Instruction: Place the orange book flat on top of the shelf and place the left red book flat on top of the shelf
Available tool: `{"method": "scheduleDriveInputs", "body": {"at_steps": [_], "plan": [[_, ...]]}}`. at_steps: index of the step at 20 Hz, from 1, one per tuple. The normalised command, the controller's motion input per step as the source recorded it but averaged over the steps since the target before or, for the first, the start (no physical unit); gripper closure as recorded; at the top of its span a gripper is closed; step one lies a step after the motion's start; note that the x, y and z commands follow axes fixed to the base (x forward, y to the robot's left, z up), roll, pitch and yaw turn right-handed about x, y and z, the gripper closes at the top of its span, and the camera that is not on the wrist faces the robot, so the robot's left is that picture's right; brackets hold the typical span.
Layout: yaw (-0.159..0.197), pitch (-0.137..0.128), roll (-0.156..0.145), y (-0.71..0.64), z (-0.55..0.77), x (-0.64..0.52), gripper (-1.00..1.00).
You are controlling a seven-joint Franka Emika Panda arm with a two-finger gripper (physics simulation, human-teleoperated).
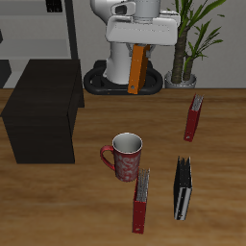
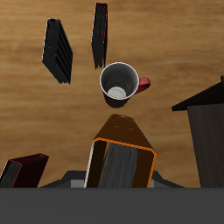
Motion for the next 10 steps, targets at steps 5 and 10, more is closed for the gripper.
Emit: {"method": "scheduleDriveInputs", "body": {"at_steps": [5, 10], "plan": [[0.014, 0.026, 0.047, -0.72, 0.37, -0.34, 1.0], [0.02, -0.028, 0.005, -0.61, 0.25, -0.22, 1.0]]}}
